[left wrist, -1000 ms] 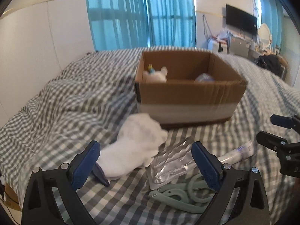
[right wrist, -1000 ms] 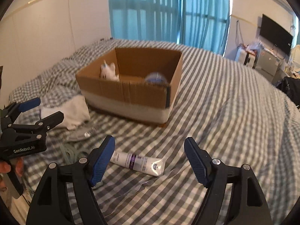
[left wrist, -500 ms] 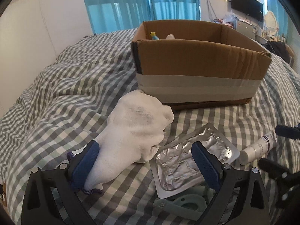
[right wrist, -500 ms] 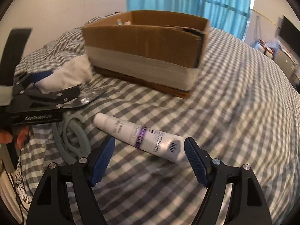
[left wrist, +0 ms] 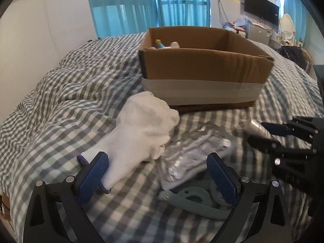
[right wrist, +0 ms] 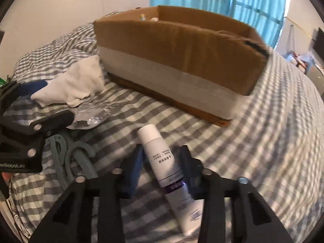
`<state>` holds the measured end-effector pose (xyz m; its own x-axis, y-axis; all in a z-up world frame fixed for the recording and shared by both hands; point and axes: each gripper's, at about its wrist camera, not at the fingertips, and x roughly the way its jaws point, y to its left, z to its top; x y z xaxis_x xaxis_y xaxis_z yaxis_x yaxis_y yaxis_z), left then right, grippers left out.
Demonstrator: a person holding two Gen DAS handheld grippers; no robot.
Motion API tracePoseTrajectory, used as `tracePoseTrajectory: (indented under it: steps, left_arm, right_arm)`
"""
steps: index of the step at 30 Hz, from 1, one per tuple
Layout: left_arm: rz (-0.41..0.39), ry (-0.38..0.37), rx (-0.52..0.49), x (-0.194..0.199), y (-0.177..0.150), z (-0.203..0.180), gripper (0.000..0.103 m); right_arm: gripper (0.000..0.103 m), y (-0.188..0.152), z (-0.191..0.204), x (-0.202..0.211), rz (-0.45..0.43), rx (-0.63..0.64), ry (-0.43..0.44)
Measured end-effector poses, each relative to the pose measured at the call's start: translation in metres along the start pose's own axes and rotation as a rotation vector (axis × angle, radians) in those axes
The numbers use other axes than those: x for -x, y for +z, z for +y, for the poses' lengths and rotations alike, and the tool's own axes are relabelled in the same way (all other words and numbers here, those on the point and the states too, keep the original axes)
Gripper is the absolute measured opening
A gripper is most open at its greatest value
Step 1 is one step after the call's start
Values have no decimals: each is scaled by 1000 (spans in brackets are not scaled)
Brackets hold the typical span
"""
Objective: Organize objects
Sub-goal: 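Move the right gripper to the white lotion tube and grasp it, then grasp the blister pack with the left gripper while the right lifts the lotion tube, then carry the blister pack and lotion tube into the box and release both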
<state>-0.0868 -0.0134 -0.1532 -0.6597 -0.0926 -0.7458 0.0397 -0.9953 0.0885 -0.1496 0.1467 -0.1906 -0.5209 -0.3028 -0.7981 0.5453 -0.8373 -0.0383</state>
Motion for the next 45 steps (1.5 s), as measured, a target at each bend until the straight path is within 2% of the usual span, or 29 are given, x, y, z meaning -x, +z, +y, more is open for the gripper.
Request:
tracePoseTrajectory:
  steps: [6,11,17,21,23,24,26,32,38,45]
  left_arm:
    - [7,7,-51,1,1,-21,92]
    - [15,-19,-75,6,8,-38,65]
    - [8,-48,-143,19,3,-59,65]
    - [34,-16,-189,-7,3,-69,62]
    - [64,-30,-155,-22,6,-64,51]
    - [65,-37,-135,-26,8,-61,51]
    - [69,-30,-108,-32,12,-55,40]
    - [22,-8,-97,-22,24,-42,18]
    - [-47,-33,-51,7,32,-27,8]
    - [-121,-93,-8,47,45,-15,7]
  right_arm:
    - [30,-4,-17,26,-58,-90,-5]
    - [30,-9,-28,39,-79,-146,17]
    - [30,-6,-29,44,-92,-165,19]
    - [30,-7,-29,41,-90,-171,24]
    - [30,-8,-31,42,-91,-172,24]
    - [30,-8,-31,43,-92,-173,23]
    - [30,-9,-31,43,-92,-176,22]
    - [29,-9,-31,43,-88,-173,13]
    - [28,-9,-28,55,-98,-179,7]
    - [24,-8,-19,89,-158,-200,9]
